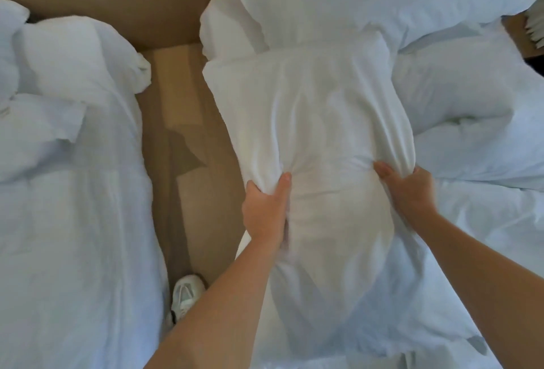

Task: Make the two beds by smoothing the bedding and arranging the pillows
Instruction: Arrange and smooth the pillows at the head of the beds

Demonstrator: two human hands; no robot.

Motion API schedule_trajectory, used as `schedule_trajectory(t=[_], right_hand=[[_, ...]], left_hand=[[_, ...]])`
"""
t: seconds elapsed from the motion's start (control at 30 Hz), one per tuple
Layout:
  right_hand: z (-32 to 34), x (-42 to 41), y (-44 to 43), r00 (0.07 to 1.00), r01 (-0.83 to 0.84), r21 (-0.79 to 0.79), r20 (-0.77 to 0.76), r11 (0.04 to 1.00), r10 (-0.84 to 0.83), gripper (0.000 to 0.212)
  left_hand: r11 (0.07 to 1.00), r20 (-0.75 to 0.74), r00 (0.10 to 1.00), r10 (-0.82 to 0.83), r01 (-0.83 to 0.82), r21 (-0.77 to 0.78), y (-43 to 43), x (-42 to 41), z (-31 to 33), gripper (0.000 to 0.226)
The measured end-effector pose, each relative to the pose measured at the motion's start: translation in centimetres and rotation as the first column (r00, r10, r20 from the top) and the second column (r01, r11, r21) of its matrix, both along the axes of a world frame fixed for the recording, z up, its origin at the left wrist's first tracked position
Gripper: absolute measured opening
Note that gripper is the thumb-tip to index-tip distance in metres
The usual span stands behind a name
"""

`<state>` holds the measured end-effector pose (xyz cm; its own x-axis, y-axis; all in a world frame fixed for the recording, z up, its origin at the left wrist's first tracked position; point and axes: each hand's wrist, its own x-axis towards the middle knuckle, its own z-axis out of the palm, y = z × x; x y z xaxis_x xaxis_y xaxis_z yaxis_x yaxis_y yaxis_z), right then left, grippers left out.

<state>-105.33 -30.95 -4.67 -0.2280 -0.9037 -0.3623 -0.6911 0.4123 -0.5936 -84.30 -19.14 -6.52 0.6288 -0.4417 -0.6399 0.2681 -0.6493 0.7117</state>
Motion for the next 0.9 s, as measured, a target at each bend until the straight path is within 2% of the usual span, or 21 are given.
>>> schedule_trajectory(t=[0.07,0.13,0.17,0.23,0.3,0.33,0.4,0.53,0.7,0.77,0.9], right_hand=[[-2.7,-3.2,-0.8,0.99,-0.021,0.104,-0.134,0.994,0.035,0.068],[-5.6,-5.4,-1.1,0.953,-0.082,0.269,-0.262,0.96,0.155,0.08],[-7.0,-5.8,-0.8,0.932,-0.14,0.33,-0.274,0.934,0.237,0.091],[-9.2,-5.7,0.4,0.858,-0.298,0.412,-0.281,0.861,0.431,0.11],[-10.6,-4.5,1.3,0.777,-0.393,0.467,-0.292,0.792,0.558,0.116],[-10.9,-3.8,1.4,0.757,-0.406,0.479,-0.301,0.778,0.58,0.117],[-11.4,-2.8,1.1,0.72,-0.416,0.506,-0.325,0.756,0.614,0.116],[-13.1,-1.9,0.7,0.652,-0.389,0.566,-0.388,0.727,0.651,0.114],[-12.1,-1.6,0.7,0.661,-0.357,0.621,-0.36,0.698,0.658,0.114],[-10.2,-1.0,0.5,0.666,-0.361,0.62,-0.351,0.696,0.658,0.113],[-6.4,2.3,1.0,0.582,-0.514,0.548,-0.341,0.659,0.738,0.109]], left_hand=[[0.975,-0.129,0.976,-0.178,0.192,0.111,-0.6,-2.7,-2.9,0.049],[0.878,-0.205,0.894,-0.399,0.437,0.194,-1.2,-4.2,-5.6,0.082],[0.812,-0.183,0.839,-0.512,0.542,0.215,-1.5,-4.6,-6.6,0.097],[0.648,-0.031,0.675,-0.737,0.719,0.254,-1.8,-5.4,-7.7,0.108],[0.447,0.075,0.448,-0.891,0.838,0.312,-2.2,-6.0,-8.2,0.108],[0.367,0.074,0.364,-0.928,0.867,0.337,-2.5,-6.1,-8.5,0.109],[0.272,0.04,0.279,-0.959,0.877,0.396,-3.2,-5.9,-9.6,0.111],[0.186,-0.001,0.21,-0.978,0.866,0.464,-4.2,-5.3,-11.5,0.115],[0.139,0.013,0.152,-0.988,0.861,0.489,-3.6,-4.3,-10.4,0.107],[0.16,0.03,0.168,-0.985,0.848,0.506,-3.0,-3.0,-9.0,0.106],[0.281,0.086,0.276,-0.957,0.819,0.5,-1.9,0.7,-5.7,0.101]])
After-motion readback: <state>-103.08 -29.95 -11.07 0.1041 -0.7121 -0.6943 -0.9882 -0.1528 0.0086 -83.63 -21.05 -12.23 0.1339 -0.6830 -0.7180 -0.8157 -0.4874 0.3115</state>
